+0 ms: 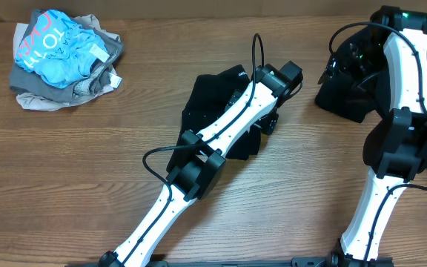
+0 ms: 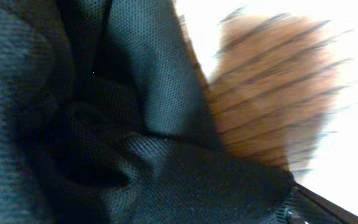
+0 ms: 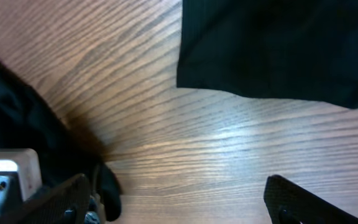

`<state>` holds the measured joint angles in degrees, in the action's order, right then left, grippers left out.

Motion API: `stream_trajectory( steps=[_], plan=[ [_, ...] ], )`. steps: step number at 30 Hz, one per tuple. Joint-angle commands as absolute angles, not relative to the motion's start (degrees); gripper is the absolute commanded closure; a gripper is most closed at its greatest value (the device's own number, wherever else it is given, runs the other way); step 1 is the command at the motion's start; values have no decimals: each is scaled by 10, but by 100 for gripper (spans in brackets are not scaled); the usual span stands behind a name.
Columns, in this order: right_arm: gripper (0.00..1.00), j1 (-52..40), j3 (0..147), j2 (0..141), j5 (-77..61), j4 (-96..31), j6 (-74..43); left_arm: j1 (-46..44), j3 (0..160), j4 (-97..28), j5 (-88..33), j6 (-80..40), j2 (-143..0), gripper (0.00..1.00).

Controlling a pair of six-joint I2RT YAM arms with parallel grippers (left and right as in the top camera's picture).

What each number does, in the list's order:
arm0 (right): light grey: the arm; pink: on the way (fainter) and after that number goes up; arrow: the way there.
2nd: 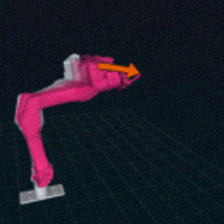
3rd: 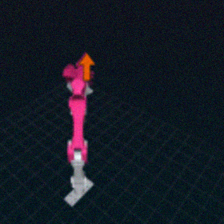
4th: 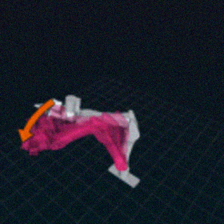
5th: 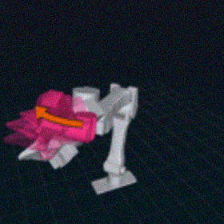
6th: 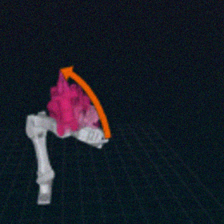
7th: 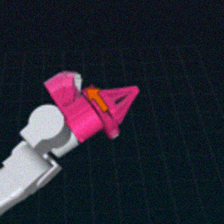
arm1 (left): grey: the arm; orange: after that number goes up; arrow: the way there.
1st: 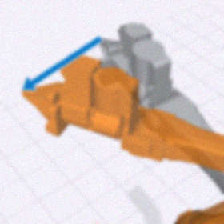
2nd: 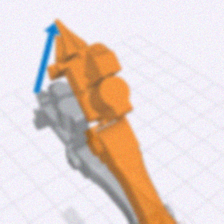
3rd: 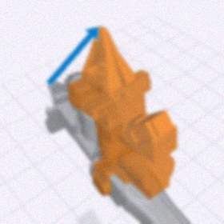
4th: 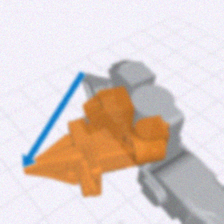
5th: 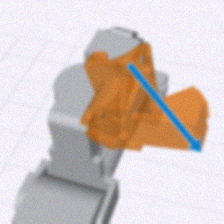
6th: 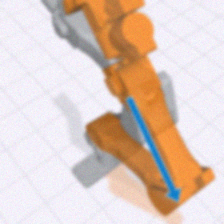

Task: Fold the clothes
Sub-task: 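Grasp the folded black shirt bundle with the left gripper and lift it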

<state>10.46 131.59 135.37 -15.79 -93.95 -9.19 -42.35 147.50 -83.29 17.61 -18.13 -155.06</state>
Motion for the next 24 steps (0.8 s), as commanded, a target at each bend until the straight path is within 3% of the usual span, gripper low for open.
stream_trajectory(
  steps=[1,5,6,8,9,10,18,24],
  plan=[
    [6,103,1331,1335,-137,-943,-84,-395,1461,-853,275,-193,-1614,6],
    [6,103,1331,1335,-135,-945,-84,-375,1451,-858,269,-193,-1626,13],
    [6,103,1331,1335,-135,-944,-84,-370,1446,-859,268,-193,-1629,21],
    [6,103,1331,1335,-135,-944,-84,-357,1424,-856,261,-193,-1630,68],
    [6,103,1331,1335,-135,-944,-84,-351,1413,-853,257,-194,-1631,85],
    [6,103,1331,1335,-135,-944,-84,-346,1404,-850,254,-194,-1631,96],
    [5,103,1331,1335,-135,-940,-83,-299,1376,-846,255,-188,-1629,96],
    [3,102,1331,1335,-136,-932,-74,-243,1457,-924,254,-154,-1599,96]
  ],
)
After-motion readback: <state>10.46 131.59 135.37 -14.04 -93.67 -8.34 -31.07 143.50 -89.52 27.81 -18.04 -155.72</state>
